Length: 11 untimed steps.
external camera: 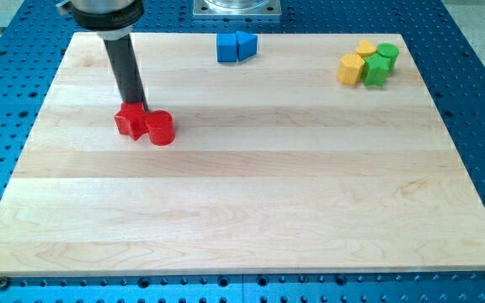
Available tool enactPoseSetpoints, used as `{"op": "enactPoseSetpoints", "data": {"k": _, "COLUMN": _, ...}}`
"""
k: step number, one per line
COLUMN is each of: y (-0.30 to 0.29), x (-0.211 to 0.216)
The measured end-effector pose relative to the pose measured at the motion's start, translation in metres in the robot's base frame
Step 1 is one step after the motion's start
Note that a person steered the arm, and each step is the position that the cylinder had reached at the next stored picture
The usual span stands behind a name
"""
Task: Move the red circle parallel left to the yellow hexagon
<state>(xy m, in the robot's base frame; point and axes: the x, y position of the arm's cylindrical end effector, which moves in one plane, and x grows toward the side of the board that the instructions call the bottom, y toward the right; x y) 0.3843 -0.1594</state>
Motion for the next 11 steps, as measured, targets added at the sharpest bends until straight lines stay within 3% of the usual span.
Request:
{"op": "enactPoseSetpoints", "data": {"k": 4, "y": -0.044, "x": 0.021}}
{"op": "enactPoseSetpoints", "data": {"k": 5, "y": -0.026, "x": 0.064}}
{"op": "enactPoseSetpoints", "data": {"k": 6, "y": 0.008, "x": 0.069}}
{"op": "enactPoseSetpoints", "data": {"k": 8, "y": 0.067, "x": 0.052}}
{"op": "enactPoseSetpoints", "data": {"k": 9, "y": 0.07, "x": 0.052}}
{"op": "enactPoseSetpoints", "data": {"k": 10, "y": 0.035, "x": 0.052}}
{"op": "enactPoseSetpoints", "data": {"k": 11, "y": 0.041, "x": 0.032}}
